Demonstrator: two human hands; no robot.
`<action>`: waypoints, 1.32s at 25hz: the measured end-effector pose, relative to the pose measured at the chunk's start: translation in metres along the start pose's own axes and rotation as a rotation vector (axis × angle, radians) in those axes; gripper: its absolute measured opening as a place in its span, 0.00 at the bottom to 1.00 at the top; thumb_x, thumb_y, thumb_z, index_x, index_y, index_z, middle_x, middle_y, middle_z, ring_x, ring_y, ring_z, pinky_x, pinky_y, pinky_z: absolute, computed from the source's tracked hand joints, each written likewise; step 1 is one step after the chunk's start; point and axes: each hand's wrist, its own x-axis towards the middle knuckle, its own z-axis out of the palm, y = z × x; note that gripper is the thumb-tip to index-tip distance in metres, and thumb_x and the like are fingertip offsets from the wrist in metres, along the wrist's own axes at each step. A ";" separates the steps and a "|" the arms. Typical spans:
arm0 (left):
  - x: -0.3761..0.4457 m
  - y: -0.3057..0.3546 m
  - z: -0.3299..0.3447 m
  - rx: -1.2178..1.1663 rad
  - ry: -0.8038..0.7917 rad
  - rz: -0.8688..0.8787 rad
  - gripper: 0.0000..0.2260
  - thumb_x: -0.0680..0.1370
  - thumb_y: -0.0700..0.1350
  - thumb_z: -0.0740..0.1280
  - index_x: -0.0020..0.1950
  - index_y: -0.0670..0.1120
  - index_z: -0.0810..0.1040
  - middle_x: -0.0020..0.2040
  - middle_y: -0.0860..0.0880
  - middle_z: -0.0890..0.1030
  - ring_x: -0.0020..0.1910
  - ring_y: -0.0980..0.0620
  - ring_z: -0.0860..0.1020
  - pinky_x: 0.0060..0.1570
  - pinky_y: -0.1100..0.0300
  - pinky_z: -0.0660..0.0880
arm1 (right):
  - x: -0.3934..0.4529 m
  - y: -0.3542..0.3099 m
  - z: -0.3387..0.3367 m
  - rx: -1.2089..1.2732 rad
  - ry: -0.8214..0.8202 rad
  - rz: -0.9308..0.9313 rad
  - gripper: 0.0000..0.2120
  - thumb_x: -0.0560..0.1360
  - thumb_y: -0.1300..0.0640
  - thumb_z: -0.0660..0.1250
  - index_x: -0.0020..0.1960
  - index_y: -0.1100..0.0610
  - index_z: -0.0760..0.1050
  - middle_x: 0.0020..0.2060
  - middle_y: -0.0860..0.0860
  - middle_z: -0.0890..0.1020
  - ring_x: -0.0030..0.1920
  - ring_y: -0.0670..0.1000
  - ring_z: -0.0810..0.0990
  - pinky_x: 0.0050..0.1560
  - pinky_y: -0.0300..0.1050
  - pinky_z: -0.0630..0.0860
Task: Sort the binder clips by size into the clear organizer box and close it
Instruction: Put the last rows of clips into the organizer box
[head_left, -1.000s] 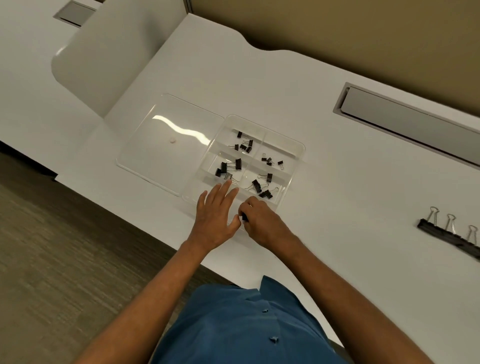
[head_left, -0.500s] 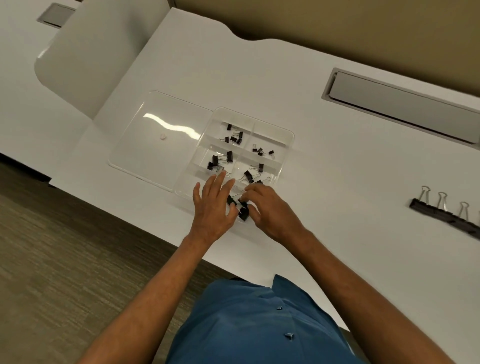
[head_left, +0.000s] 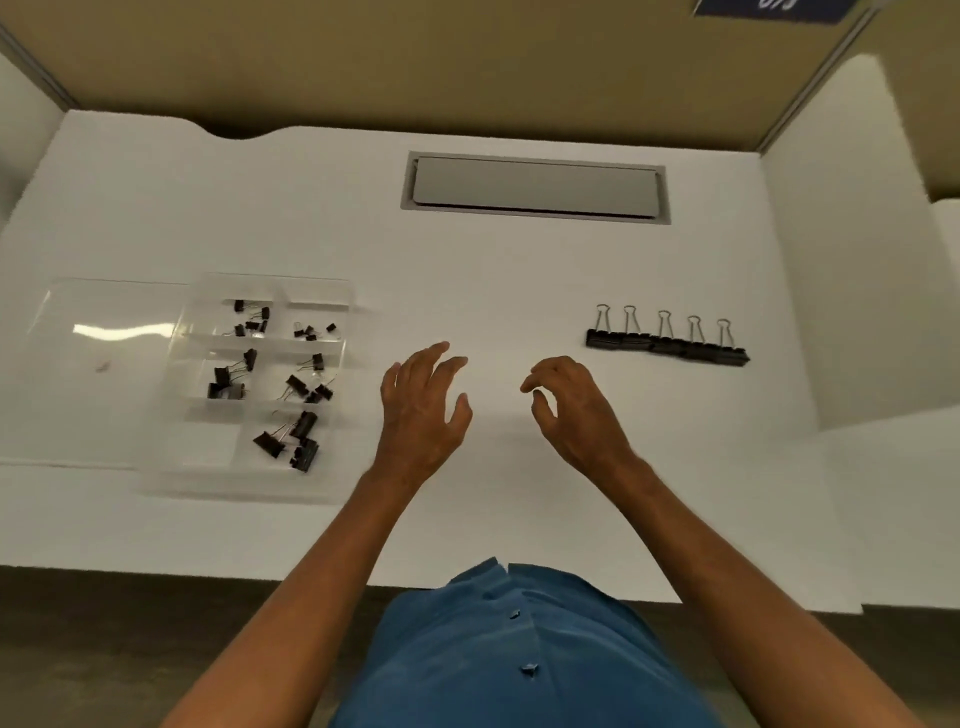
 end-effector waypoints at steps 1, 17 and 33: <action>0.005 0.018 0.012 -0.010 -0.015 0.021 0.19 0.78 0.48 0.65 0.70 0.49 0.73 0.73 0.49 0.69 0.73 0.49 0.67 0.72 0.43 0.60 | -0.007 0.019 -0.012 -0.002 0.016 0.028 0.10 0.77 0.62 0.65 0.54 0.50 0.78 0.55 0.43 0.76 0.59 0.46 0.74 0.52 0.43 0.76; 0.098 0.159 0.141 -0.030 -0.369 0.173 0.21 0.77 0.45 0.68 0.70 0.47 0.72 0.69 0.48 0.73 0.68 0.45 0.68 0.63 0.47 0.72 | -0.037 0.226 -0.125 -0.143 0.099 0.454 0.25 0.75 0.63 0.66 0.71 0.56 0.69 0.66 0.53 0.73 0.66 0.57 0.69 0.57 0.50 0.75; 0.158 0.129 0.176 0.182 -0.436 0.151 0.11 0.77 0.44 0.71 0.56 0.42 0.78 0.52 0.43 0.76 0.50 0.41 0.73 0.39 0.49 0.72 | 0.008 0.264 -0.133 -0.108 0.057 0.466 0.17 0.74 0.68 0.64 0.60 0.55 0.77 0.53 0.54 0.76 0.55 0.55 0.72 0.48 0.51 0.76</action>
